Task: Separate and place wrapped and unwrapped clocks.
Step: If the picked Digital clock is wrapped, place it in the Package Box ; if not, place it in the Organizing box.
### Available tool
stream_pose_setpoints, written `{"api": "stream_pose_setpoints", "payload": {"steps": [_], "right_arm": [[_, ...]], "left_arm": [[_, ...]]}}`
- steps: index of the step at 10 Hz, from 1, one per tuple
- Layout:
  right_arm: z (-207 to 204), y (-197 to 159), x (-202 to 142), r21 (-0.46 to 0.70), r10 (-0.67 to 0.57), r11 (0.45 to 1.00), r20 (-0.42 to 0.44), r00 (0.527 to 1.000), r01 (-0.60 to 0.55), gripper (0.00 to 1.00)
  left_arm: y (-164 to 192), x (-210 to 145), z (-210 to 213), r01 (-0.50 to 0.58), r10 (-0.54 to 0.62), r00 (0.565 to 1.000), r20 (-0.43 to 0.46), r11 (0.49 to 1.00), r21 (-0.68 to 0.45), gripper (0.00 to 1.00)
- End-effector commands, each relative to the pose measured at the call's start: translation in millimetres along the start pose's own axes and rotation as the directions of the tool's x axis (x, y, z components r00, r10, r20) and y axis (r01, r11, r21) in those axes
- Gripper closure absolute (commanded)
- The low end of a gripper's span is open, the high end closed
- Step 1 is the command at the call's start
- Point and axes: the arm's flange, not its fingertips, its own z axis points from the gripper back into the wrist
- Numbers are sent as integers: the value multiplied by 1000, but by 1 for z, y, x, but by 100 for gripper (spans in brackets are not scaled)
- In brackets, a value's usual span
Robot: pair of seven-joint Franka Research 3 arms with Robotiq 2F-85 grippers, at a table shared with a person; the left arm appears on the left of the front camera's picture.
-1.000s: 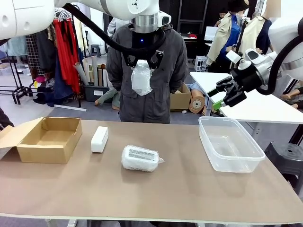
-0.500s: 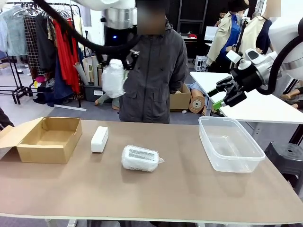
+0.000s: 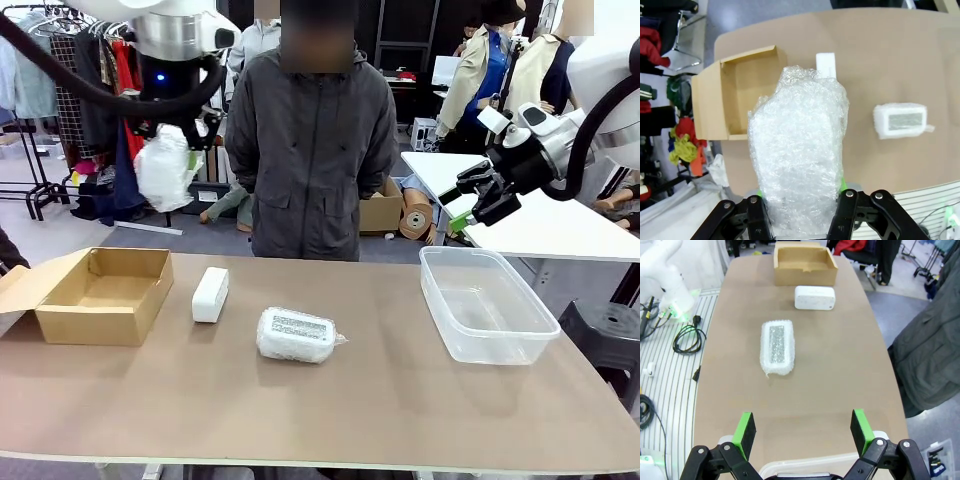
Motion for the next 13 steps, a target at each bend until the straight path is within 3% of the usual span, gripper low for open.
{"api": "stream_pose_setpoints", "payload": {"steps": [1,2,3,8,9,11,13], "right_arm": [[0,1,1,-1,7,1000,-1,1000,-7,0],[0,1,1,-1,7,1000,-1,1000,-7,0],[0,1,1,-1,7,1000,-1,1000,-7,0],[0,1,1,-1,7,1000,-1,1000,-7,0],[0,1,1,-1,7,1000,-1,1000,-7,0],[0,1,1,-1,7,1000,-1,1000,-7,0],[0,1,1,-1,7,1000,-1,1000,-7,0]], "left_arm": [[9,-4,-16,61,-60,998,20,998,-17,100],[-6,4,-27,16,-16,1000,12,1000,-25,100],[6,0,-7,25,-25,1000,-1,1000,4,100],[1,1,-12,33,-33,999,-3,999,6,100],[22,-5,-24,67,-69,997,-34,996,-56,100],[46,-14,-45,46,-45,999,7,993,-112,100],[69,-16,-71,10,-8,1000,21,995,-100,100]]}}
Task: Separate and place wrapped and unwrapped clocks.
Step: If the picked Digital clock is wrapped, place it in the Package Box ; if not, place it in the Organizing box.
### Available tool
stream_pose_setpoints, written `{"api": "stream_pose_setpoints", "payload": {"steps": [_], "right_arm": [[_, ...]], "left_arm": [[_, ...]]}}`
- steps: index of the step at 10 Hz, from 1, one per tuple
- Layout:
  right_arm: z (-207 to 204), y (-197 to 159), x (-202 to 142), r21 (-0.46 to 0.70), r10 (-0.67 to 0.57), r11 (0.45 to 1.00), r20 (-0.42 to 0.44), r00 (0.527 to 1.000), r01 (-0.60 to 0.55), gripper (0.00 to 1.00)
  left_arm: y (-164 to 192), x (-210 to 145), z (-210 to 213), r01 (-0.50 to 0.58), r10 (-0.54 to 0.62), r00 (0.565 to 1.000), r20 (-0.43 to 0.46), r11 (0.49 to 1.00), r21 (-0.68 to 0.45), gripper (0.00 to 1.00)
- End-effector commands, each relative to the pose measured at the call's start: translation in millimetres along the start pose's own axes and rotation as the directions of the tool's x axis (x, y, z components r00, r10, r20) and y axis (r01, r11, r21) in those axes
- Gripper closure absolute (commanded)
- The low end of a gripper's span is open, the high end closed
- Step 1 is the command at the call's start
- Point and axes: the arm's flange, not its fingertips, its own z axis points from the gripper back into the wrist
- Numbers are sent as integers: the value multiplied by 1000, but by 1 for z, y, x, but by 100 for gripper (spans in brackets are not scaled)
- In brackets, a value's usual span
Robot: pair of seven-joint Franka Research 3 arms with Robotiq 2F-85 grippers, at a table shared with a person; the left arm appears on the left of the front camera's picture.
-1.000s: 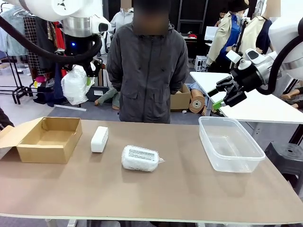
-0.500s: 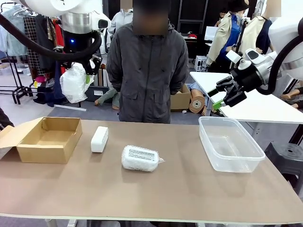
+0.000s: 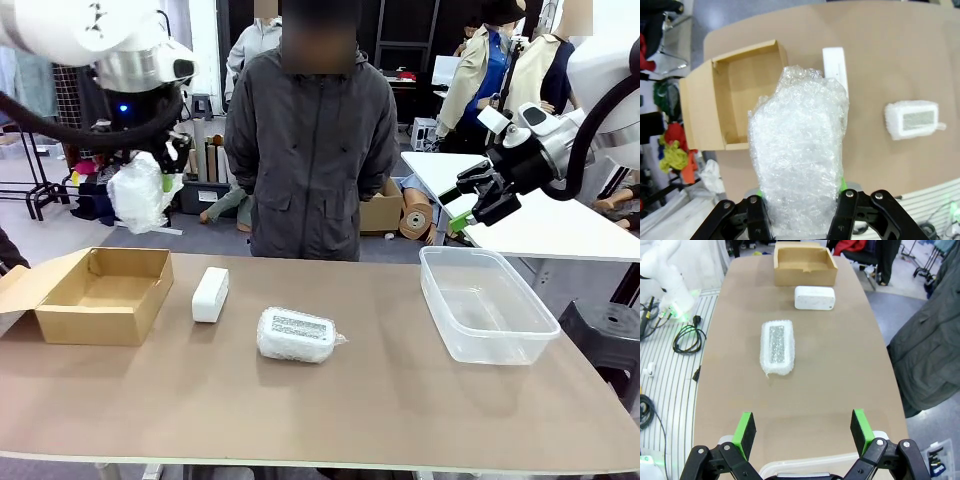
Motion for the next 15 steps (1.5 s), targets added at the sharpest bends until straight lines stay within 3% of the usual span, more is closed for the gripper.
{"api": "stream_pose_setpoints", "payload": {"steps": [1,3,6,9,10,15], "right_arm": [[0,1,1,-1,7,1000,-1,1000,-7,0],[0,1,1,-1,7,1000,-1,1000,-7,0],[0,1,1,-1,7,1000,-1,1000,-7,0],[0,1,1,-1,7,1000,-1,1000,-7,0],[0,1,1,-1,7,1000,-1,1000,-7,0],[0,1,1,-1,7,1000,-1,1000,-7,0]], "left_arm": [[38,-8,-28,-7,7,1000,16,1000,13,100],[71,-10,-60,14,-25,996,82,992,121,100],[100,-6,-96,-24,14,996,84,992,127,100],[97,6,-102,-102,89,986,139,991,85,100],[101,-2,-103,-35,26,996,86,993,115,100],[101,-2,-103,-35,26,996,86,993,115,100]]}}
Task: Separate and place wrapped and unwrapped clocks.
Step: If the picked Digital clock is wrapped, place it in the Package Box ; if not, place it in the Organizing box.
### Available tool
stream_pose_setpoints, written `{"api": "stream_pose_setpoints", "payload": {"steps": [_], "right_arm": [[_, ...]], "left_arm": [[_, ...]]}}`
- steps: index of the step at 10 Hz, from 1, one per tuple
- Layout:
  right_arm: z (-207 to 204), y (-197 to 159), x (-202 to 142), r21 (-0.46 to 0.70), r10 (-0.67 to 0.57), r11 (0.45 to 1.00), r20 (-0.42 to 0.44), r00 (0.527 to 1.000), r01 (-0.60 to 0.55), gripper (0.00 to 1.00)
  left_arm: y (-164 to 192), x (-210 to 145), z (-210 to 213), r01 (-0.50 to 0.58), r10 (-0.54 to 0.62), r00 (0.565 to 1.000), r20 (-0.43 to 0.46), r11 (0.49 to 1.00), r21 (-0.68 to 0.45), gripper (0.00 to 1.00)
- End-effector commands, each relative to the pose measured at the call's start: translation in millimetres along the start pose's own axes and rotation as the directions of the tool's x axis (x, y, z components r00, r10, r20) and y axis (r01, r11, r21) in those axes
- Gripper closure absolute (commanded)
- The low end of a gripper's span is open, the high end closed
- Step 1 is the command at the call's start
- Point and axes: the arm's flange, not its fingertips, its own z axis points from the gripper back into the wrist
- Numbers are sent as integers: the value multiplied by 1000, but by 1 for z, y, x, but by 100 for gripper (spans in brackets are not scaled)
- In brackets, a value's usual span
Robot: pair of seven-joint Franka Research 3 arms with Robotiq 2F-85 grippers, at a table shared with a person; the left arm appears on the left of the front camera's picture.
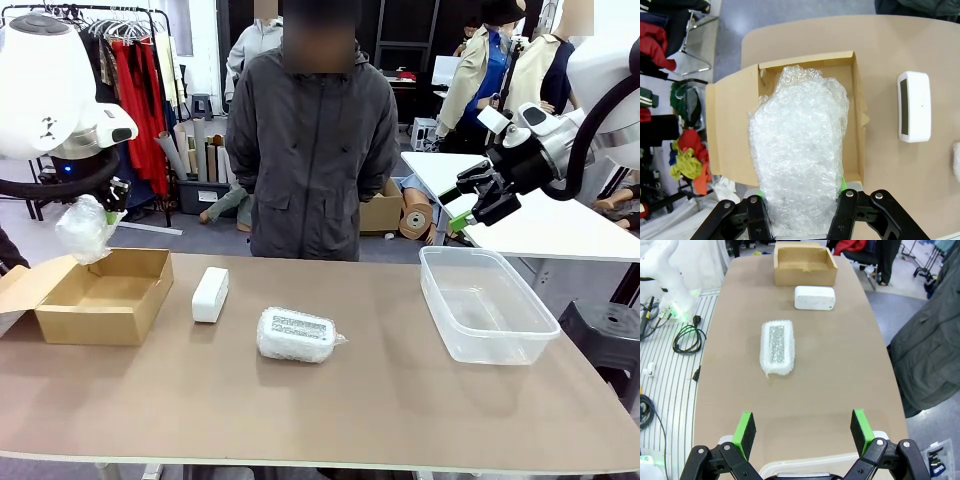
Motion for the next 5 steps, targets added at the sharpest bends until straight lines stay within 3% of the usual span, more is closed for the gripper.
{"api": "stream_pose_setpoints", "payload": {"steps": [1,2,5], "right_arm": [[0,1,1,0,7,1000,-1,1000,-7,0],[0,1,1,0,7,1000,-1,1000,-7,0],[0,1,1,0,7,1000,-1,1000,-7,0]], "left_arm": [[0,0,0,0,0,1000,0,1000,0,100],[6,1,-12,56,-54,994,-92,998,14,100],[19,3,-50,51,-52,991,-125,999,-18,100]]}}
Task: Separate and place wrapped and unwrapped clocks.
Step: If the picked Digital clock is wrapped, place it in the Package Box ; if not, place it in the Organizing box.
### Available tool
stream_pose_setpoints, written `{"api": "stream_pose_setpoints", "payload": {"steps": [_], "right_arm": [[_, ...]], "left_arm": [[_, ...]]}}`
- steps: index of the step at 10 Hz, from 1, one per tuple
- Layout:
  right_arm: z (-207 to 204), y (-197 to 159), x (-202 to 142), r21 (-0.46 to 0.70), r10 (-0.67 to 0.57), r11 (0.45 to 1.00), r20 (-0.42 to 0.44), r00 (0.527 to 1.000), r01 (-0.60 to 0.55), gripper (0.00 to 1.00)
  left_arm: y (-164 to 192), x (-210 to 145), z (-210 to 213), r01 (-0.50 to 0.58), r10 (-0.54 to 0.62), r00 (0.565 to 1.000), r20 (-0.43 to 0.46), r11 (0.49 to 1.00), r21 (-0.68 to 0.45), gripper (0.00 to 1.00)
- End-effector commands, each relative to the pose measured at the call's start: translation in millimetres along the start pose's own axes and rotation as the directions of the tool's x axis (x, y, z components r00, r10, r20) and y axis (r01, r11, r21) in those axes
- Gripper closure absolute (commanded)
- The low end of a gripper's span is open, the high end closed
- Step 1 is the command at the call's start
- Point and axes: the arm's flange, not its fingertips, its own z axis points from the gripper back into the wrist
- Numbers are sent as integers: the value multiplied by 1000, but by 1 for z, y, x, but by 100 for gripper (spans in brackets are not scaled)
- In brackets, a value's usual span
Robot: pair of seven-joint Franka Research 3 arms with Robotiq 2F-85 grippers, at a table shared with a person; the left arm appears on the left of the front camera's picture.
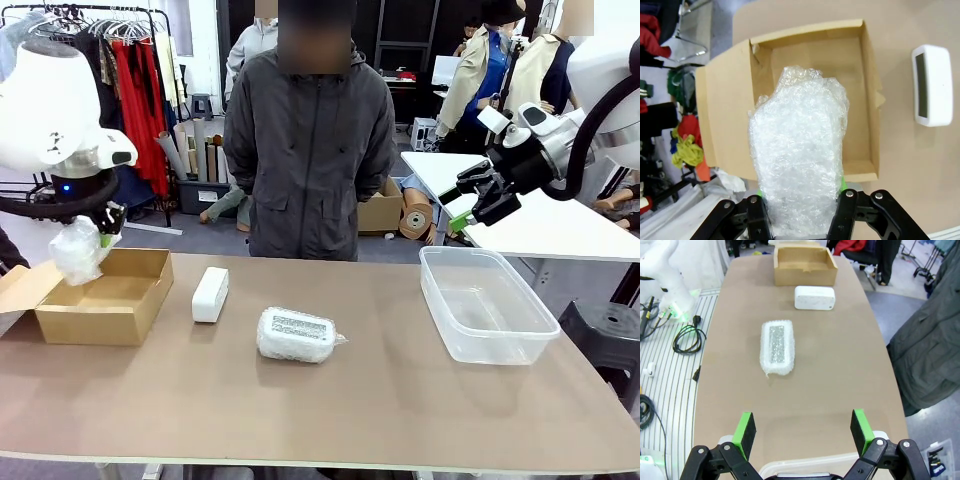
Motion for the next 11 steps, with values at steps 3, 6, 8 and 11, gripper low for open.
{"api": "stream_pose_setpoints", "payload": {"steps": [3,6,8,11], "right_arm": [[0,1,1,0,7,1000,-1,1000,-7,0],[0,1,1,0,7,1000,-1,1000,-7,0],[0,1,1,0,7,1000,-1,1000,-7,0],[0,1,1,0,7,1000,-1,1000,-7,0]], "left_arm": [[29,15,-33,-27,27,999,23,1000,4,100],[44,30,-70,-7,9,999,33,999,-48,100],[51,41,-94,4,-2,1000,19,995,-98,100],[56,45,-115,6,0,999,38,985,-171,100]]}}
